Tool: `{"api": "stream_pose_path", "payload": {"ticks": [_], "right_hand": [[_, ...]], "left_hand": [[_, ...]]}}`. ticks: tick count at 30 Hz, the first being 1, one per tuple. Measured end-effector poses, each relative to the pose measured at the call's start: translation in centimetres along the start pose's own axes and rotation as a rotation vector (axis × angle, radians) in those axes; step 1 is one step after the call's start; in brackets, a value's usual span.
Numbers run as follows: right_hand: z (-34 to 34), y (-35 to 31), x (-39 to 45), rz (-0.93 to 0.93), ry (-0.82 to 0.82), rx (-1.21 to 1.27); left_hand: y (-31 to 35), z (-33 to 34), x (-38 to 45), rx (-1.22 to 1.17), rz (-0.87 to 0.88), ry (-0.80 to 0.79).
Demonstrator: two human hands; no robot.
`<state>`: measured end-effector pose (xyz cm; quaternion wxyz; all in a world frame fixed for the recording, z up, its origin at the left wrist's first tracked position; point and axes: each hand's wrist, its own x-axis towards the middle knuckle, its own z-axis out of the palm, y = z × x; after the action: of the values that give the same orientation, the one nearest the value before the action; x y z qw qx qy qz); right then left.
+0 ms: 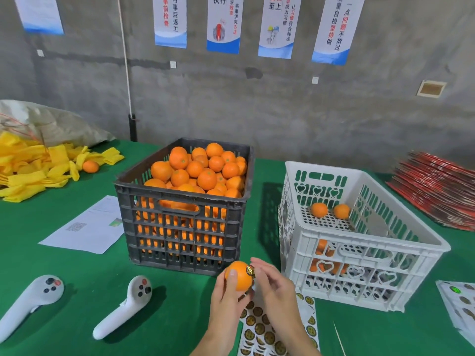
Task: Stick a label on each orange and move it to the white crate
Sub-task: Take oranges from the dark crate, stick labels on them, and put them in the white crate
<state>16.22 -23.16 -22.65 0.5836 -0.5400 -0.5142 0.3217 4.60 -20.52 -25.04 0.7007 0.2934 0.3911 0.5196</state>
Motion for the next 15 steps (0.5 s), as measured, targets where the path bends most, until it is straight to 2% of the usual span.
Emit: {"api": "stream_pose_path", "payload": {"ticks": [5, 10, 15], "right_hand": [[0.0, -2.3, 0.6, -0.071, 0.064, 0.043], [-0.8, -4.8, 2.0, -0.19, 0.059, 0.021], [-2.2, -7.8, 4.3, -0.26, 0.064, -0.029]], "left_hand": [[3.1, 2.4, -0.6, -0.106, 0.056, -0.141], [5.7, 5.3, 0.1, 0.054, 0.203, -0.156], [8.6, 7.9, 1.4, 0.136, 0.255, -0.175]]}}
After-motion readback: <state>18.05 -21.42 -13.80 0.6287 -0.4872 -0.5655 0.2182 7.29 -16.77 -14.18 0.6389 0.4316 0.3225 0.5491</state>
